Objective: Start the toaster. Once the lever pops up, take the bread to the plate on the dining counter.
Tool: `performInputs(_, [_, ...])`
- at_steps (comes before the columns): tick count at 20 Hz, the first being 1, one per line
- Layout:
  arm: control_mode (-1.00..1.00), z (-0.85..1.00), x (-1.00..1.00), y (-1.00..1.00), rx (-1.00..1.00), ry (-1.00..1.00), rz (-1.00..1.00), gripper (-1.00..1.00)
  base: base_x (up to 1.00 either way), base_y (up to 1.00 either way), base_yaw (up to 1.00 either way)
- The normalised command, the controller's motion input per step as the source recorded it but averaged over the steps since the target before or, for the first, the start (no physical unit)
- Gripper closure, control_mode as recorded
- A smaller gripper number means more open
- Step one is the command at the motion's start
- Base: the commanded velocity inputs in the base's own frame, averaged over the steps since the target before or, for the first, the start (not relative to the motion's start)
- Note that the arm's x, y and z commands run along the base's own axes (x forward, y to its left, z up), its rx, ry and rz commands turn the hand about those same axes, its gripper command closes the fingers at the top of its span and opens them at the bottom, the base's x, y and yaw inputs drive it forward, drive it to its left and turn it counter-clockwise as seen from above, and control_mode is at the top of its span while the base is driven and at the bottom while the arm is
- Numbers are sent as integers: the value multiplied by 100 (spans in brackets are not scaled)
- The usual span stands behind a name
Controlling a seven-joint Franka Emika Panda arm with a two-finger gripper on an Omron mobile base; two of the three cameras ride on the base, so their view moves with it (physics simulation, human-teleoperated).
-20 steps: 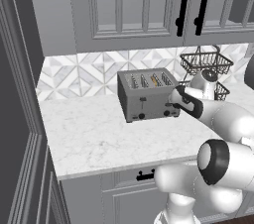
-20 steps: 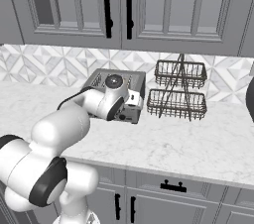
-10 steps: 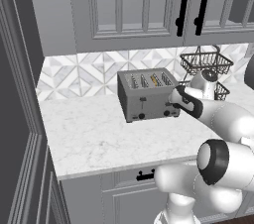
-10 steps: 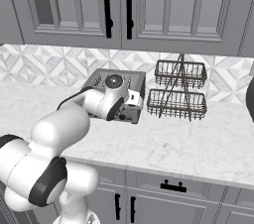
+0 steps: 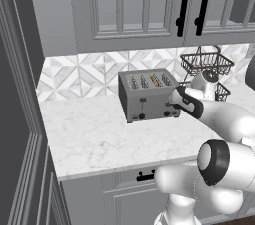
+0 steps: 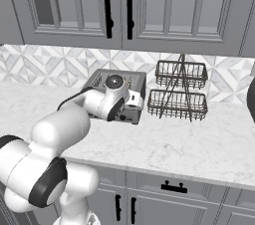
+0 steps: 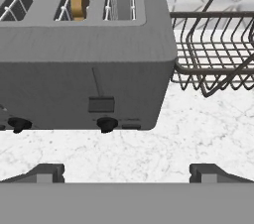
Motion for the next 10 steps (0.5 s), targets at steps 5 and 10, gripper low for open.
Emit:
performInputs(5, [-100, 0, 0, 0, 0, 0, 0, -100, 0, 0, 0])
performInputs(10, [-100, 0, 0, 0, 0, 0, 0, -100, 0, 0, 0])
